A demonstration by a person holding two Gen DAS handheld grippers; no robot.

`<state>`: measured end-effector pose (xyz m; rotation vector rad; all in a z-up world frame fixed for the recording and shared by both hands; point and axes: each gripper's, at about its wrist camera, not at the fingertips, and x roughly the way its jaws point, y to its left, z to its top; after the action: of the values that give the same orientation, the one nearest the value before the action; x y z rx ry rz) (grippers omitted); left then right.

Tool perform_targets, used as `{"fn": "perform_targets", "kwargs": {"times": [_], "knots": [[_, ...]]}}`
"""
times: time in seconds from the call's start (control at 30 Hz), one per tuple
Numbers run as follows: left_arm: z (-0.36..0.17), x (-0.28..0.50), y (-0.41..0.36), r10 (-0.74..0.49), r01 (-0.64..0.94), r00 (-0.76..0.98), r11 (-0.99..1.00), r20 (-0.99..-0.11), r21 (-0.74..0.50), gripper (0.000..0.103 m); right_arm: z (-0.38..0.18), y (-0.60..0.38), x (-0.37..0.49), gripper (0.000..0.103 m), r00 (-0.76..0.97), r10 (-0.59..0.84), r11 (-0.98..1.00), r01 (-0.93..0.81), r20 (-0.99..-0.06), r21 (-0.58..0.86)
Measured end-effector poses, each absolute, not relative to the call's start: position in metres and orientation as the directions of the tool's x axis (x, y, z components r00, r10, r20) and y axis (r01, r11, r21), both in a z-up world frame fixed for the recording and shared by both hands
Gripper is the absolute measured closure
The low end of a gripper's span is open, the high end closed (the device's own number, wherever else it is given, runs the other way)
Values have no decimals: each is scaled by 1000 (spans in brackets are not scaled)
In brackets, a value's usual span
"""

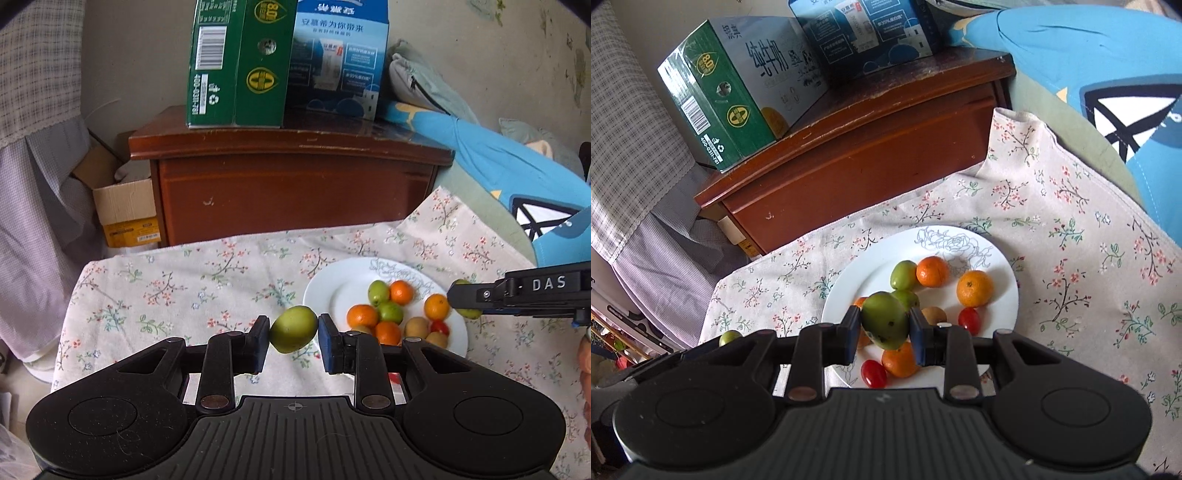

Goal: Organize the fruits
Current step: 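Carry both limes onto the white plate and open both tools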

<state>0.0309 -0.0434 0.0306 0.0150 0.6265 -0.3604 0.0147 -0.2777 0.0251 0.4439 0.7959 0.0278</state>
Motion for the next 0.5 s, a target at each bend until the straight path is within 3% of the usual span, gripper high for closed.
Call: {"fn": "perform_targets", "kwargs": {"times": [0.33,0.5], "knots": [[47,59,-61,-356,356,746,927,-562,-114,77,44,-314,22,75,785,126,874,201,-606,442],[38,81,-77,-355,373,722,923,-594,-99,77,31,-316,33,75,766,145,862,213,-626,460]]}}
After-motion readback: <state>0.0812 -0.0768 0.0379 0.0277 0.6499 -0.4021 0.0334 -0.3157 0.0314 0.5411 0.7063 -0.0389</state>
